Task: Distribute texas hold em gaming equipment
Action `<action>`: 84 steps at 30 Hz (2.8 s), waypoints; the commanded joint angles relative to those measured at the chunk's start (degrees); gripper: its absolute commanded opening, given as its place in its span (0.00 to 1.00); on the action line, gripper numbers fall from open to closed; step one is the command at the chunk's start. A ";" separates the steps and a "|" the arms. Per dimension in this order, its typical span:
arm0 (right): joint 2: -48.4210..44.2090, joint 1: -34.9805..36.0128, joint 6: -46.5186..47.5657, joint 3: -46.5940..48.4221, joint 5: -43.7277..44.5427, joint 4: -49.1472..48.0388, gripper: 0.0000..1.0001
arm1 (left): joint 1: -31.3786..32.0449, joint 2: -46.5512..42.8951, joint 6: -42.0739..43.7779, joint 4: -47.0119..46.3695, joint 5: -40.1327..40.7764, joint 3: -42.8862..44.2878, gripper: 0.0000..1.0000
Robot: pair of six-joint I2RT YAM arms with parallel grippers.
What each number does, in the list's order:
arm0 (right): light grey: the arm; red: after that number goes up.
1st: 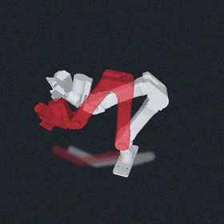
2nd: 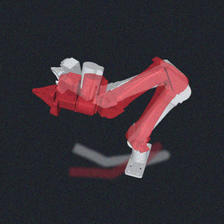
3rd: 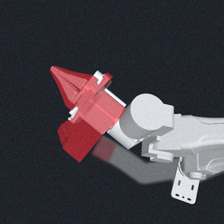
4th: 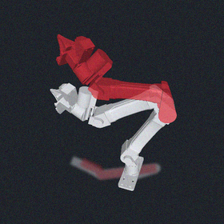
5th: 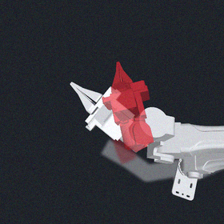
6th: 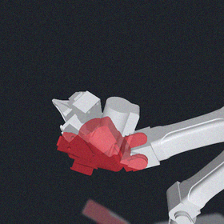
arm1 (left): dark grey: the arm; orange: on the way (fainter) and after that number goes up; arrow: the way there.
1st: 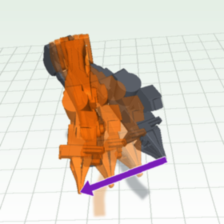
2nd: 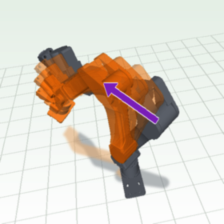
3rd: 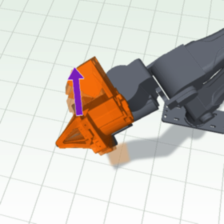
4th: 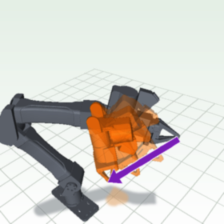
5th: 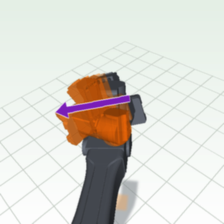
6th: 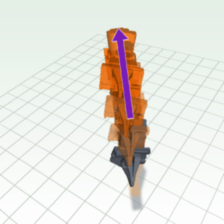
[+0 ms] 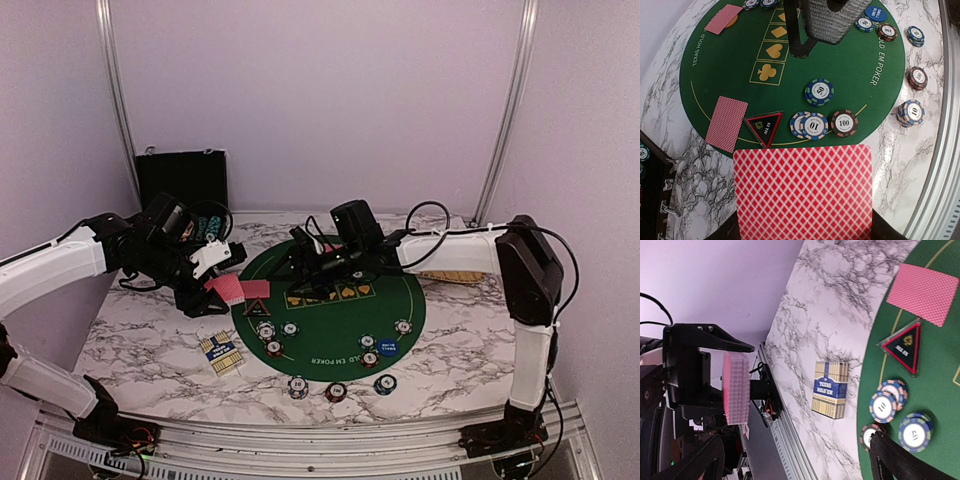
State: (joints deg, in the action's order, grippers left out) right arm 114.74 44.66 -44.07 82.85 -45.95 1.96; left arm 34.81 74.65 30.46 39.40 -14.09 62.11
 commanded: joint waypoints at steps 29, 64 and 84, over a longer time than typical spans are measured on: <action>12.45 7.69 -17.44 10.30 -5.61 -23.58 0.99 | -0.35 0.73 -0.05 1.19 -2.01 2.67 0.08; 18.29 7.32 -16.50 19.09 -6.26 -14.64 0.77 | -0.35 -0.18 -0.14 1.15 -1.68 2.43 0.07; 10.33 5.39 -14.16 11.45 -6.87 -14.34 0.44 | -0.35 -0.09 -0.14 1.17 -1.64 2.39 0.06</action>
State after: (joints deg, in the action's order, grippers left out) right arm 127.98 50.39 -59.27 95.20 -53.08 -13.47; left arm 34.81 75.09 30.44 41.43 -14.74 62.96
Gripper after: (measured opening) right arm 0.456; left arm 0.659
